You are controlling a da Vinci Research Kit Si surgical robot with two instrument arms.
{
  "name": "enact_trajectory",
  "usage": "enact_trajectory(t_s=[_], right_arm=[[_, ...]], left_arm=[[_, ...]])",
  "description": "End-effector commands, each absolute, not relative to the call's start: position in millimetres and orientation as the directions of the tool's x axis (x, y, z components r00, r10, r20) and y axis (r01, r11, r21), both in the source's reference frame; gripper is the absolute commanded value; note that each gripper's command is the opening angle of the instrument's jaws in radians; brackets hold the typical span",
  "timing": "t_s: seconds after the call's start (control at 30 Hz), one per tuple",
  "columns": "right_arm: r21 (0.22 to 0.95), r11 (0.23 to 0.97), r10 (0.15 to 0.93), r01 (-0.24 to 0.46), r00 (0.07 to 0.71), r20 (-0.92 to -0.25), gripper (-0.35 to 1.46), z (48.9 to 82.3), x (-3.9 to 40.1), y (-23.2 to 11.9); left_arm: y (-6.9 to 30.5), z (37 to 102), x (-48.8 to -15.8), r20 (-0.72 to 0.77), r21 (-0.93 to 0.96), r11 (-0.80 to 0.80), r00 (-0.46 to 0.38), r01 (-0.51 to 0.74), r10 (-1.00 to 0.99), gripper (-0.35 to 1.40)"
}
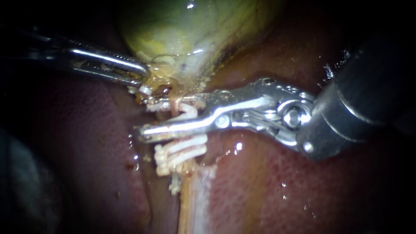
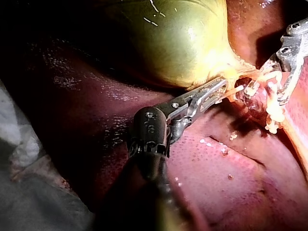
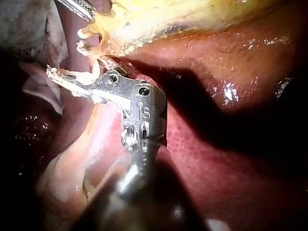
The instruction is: Clipping third clip right tube
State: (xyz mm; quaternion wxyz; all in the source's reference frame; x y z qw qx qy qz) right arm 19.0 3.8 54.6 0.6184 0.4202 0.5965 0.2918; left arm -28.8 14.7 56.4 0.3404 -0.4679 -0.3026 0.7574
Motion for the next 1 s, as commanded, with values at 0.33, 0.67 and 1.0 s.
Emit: enact_trajectory(t_s=[0.33,0.67,1.0], right_arm=[[0.898,0.422,0.889,0.123,0.138,-0.436,0.09,54.7,18.4,3.8],[0.935,0.346,0.924,0.085,0.146,-0.355,-0.35,54.9,17.9,4.0],[0.957,0.28,0.945,0.075,0.154,-0.288,-0.35,55.1,17.7,3.9]], left_arm=[[14.7,56.5,-28.8,-0.503,-0.777,-0.585,-0.33,-0.233,0.799,-0.35],[14.7,56.5,-28.8,-0.503,-0.776,-0.586,-0.33,-0.233,0.799,-0.35],[14.6,56.5,-28.8,-0.503,-0.776,-0.586,-0.33,-0.233,0.799,-0.35]])
